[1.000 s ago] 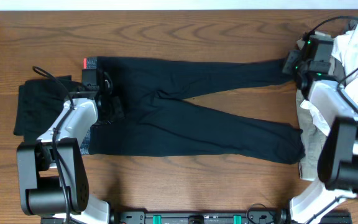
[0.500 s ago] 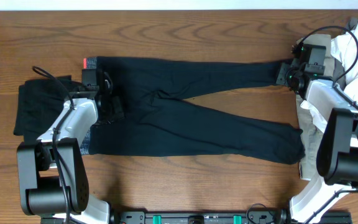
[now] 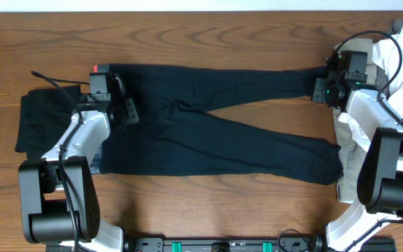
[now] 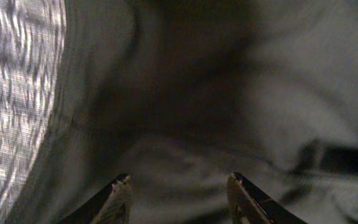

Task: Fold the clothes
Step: 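Adjust the grips on waistband and leg ends to smooth the pants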

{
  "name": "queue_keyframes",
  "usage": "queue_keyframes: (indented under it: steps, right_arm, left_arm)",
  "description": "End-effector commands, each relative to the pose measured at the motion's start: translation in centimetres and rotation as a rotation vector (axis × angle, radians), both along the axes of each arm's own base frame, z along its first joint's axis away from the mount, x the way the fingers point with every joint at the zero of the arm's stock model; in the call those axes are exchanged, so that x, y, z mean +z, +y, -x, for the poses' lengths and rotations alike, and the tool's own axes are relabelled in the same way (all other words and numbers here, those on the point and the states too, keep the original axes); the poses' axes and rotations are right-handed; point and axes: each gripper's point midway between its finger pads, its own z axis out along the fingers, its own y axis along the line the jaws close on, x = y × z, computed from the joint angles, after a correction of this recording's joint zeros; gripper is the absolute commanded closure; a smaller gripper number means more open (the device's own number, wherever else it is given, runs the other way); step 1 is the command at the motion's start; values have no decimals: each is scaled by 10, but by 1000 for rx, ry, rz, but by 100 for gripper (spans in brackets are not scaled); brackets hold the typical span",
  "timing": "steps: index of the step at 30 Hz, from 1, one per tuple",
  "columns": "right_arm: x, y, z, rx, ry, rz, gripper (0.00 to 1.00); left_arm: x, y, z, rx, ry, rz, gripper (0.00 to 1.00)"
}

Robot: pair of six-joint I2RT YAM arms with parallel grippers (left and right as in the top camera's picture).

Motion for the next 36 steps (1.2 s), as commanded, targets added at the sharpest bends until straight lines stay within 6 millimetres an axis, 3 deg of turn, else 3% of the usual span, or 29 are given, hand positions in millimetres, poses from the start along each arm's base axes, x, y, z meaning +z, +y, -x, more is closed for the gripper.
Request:
queue_keyframes:
  steps: [1,3,8,14,27,31,36]
  right_arm:
    - [6,0,-5,16,-14,27,68]
    - [6,2,-5,22,-15,19,70]
    - [9,31,-8,153,-39,-47,68]
    - [9,32,-11,149,-42,-10,59]
    - [-19,31,-9,146,8,-15,55]
    - [-36,31,3,144,79,-24,54]
    - [-51,31,34,135,217,-36,57]
  left_arm:
    - [14,0,-13,-17,-69,-8,48]
    - [19,0,-22,-17,-113,-11,48]
    - [30,1,-39,-23,-198,-21,49]
    - [24,2,-48,-26,-218,-23,50]
    - [-43,7,-8,-17,45,-50,49]
    - [-52,10,4,-11,104,-62,50]
    - [-57,30,24,30,190,-165,50]
